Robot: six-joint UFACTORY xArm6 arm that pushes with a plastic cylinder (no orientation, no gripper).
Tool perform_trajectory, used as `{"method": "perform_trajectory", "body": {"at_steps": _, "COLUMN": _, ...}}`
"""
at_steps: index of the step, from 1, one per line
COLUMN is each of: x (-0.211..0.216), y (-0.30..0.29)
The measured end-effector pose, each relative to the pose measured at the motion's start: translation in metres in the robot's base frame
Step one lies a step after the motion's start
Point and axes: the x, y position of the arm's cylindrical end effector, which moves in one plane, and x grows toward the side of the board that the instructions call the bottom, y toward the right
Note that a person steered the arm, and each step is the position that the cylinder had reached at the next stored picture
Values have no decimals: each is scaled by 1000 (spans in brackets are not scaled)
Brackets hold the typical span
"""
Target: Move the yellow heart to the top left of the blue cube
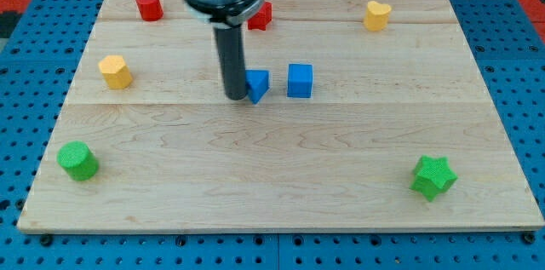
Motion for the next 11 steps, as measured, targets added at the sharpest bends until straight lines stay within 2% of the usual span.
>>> {"method": "perform_trajectory", "body": {"at_steps": 1, "x": 36, "y": -11}}
{"method": "perform_trajectory", "body": {"at_steps": 2, "x": 61, "y": 71}}
{"method": "perform_trajectory", "body": {"at_steps": 3, "x": 31, "y": 194}}
{"method": "perform_trajectory", "body": {"at_steps": 4, "x": -52, "y": 261}}
{"method": "perform_trajectory", "body": {"at_steps": 5, "x": -127, "y": 265}}
{"method": "perform_trajectory", "body": {"at_steps": 6, "x": -165, "y": 269}}
{"method": "perform_trajectory", "body": {"at_steps": 7, "x": -168, "y": 224}}
{"method": "perform_trajectory", "body": {"at_steps": 8, "x": -139, "y": 153}}
{"method": "perform_trajectory", "body": {"at_steps": 9, "x": -87, "y": 139}}
{"method": "perform_trajectory", "body": {"at_steps": 10, "x": -74, "y": 104}}
{"method": "perform_trajectory", "body": {"at_steps": 11, "x": -76, "y": 97}}
